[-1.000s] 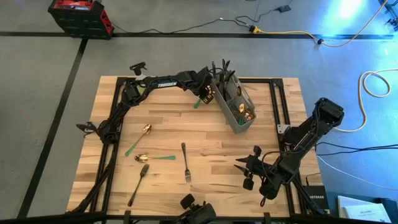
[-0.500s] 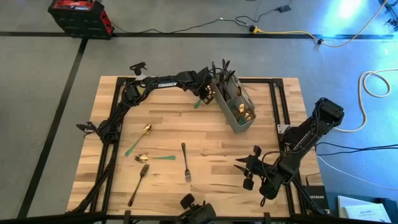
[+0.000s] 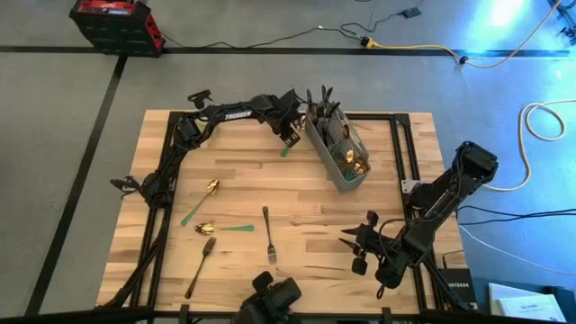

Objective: Sort silverware
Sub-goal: Put the green spoon into the silverware basket

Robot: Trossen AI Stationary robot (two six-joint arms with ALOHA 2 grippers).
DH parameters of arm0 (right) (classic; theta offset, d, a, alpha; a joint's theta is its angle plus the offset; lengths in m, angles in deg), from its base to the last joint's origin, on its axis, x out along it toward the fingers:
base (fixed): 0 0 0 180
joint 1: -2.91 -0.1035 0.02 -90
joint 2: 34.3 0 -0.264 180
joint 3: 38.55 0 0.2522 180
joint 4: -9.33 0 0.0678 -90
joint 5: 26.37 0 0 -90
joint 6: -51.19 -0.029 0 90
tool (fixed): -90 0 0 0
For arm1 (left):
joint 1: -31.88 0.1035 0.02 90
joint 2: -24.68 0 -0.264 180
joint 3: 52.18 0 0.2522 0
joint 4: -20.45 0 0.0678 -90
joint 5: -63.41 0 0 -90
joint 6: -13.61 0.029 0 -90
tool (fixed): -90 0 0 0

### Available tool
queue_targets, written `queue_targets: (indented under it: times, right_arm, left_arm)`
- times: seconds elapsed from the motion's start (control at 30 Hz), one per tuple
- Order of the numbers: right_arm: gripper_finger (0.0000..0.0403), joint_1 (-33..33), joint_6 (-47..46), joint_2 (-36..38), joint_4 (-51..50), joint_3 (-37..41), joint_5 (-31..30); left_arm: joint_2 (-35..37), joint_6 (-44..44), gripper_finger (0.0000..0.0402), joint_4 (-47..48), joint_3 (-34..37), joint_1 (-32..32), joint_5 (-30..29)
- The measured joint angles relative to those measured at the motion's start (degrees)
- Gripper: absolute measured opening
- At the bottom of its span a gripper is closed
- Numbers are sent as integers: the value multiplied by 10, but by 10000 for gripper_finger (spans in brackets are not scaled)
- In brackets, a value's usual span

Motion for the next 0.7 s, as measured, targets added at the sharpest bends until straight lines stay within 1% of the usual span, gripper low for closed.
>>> queue_targets:
  times: [0.07, 0.17, 0.27, 0.43, 0.53, 0.63, 0.7]
  right_arm:
    - [99, 0, 0, 0, 0, 0, 0]
    - [99, 0, 0, 0, 0, 0, -9]
    - [99, 2, 8, 0, 14, 0, -42]
    - [99, 37, 134, 0, 75, -6, -87]
    - [99, 71, 237, 0, 113, -18, -92]
    - [99, 125, 299, 0, 123, -41, -75]
    - [96, 167, 322, 0, 121, -53, -32]
  left_arm:
    - [0, -2, 76, -3, -5, 5, -1]
    - [-1, -6, 76, -6, -6, 9, 16]
    - [-2, 24, 76, -7, -6, 7, 20]
    - [16, 49, 76, -18, 0, 10, 14]
    - [41, 52, 76, -21, 0, 16, -1]
    - [69, 63, 76, -7, 1, 25, -11]
    - [101, 67, 76, -10, 22, 32, -14]
